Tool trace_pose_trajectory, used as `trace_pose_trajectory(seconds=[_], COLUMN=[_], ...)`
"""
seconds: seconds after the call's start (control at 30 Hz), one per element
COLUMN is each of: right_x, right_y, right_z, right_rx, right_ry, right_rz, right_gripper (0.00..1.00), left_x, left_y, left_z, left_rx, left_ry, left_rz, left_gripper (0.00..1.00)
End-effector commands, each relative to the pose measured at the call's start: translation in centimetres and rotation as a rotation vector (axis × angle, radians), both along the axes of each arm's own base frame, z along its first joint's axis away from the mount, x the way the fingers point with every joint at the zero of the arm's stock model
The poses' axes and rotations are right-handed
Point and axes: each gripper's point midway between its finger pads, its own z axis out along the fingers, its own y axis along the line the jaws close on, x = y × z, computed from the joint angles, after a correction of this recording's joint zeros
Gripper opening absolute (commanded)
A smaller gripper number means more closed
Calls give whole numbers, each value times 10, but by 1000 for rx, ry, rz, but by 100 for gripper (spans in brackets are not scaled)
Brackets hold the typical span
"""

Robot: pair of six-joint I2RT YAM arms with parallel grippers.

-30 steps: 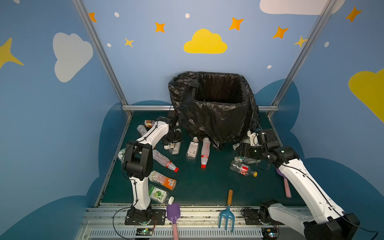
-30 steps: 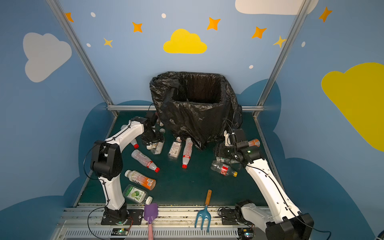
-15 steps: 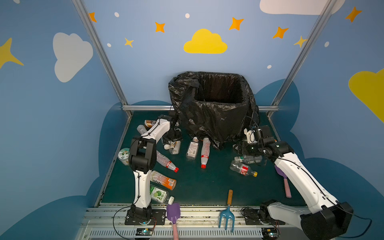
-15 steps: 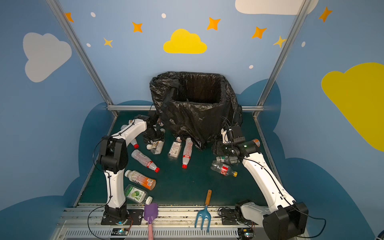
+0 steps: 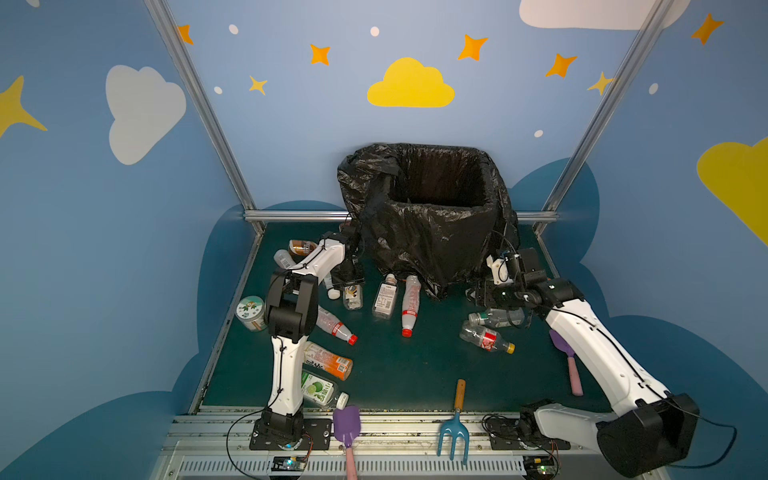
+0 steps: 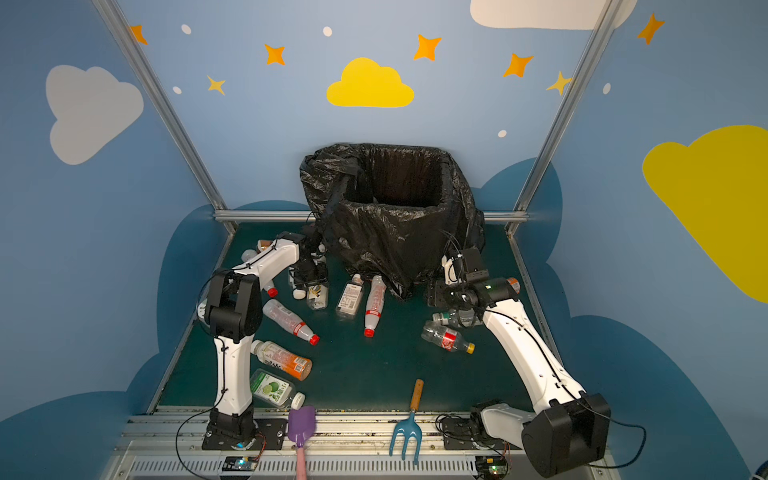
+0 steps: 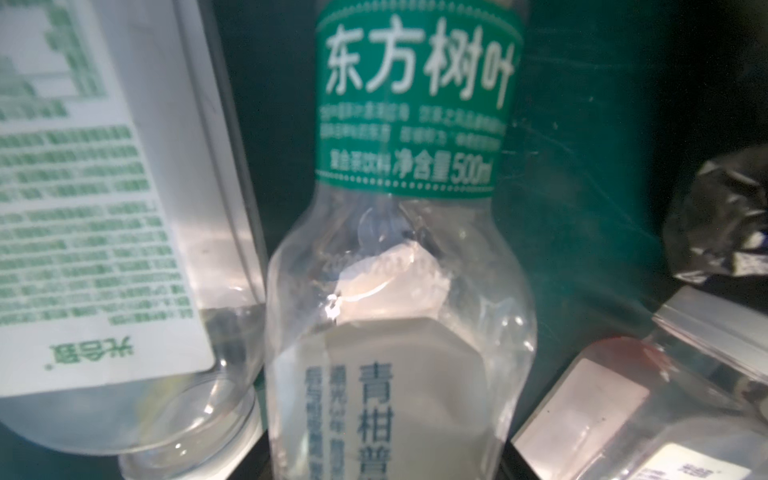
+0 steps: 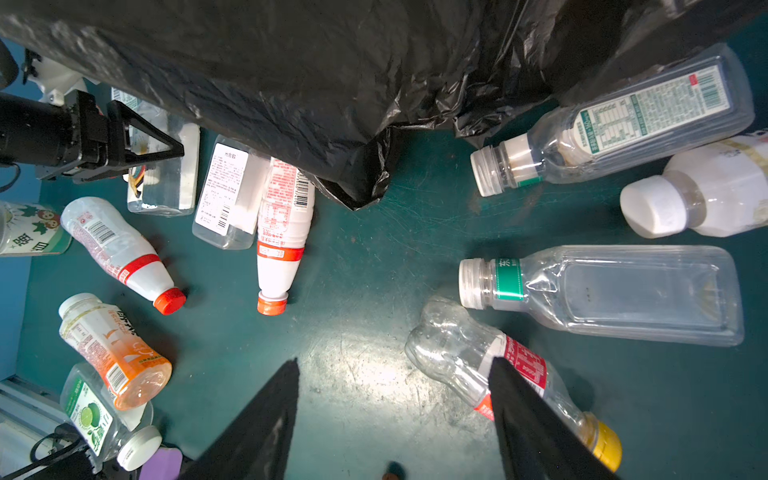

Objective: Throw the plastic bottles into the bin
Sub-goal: 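Lift the green-label bottle with the left gripper over the bin and release it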

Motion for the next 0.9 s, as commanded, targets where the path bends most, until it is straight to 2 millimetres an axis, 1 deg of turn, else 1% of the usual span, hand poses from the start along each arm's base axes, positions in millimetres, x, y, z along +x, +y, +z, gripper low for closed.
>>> trace_pose_trajectory(seconds=[0.0,0.13,0.3,0.37,0.5,0.6,0.63,0.67,0.7,0.77,0.83,0.87], right_x=[7,6,4,4,6,8,9,10,10,12,14,14], right_y=[-3,-8,-12,-13,-12,-9,-8,-8,-6,-4,-3,-2], right_z=[15,18,21,23,25,26,26,26,26,27,30,31], right_rx=[-3,-7,-3,5,22,38,45,49,56,68,81,84], right_ry=[-48,-61,-75,-82,-87,-85,-83,-82,-81,-84,-87,-91], right_rz=[-10,-29,-56,-66,-79,-81,-83,-84,-85,-84,-86,-86], right_gripper=[71,71,72,72,72,72,71,72,72,72,71,71], left_x=[3,1,-13,-22,-46,-66,-72,-76,-79,-79,-76,-75], left_y=[2,7,16,20,35,51,57,62,68,73,74,74], left_z=[7,22,51,64,90,104,112,120,133,163,203,220], left_rx=[5,-3,-22,-40,-93,-114,-120,-125,-132,-159,-182,-191], left_ry=[-22,-59,-103,-118,-138,-135,-151,-175,-212,-311,-456,-514], left_rz=[-4,8,27,44,96,134,152,167,185,200,191,187], left_gripper=[57,54,54,54,53,52,52,52,52,52,52,52])
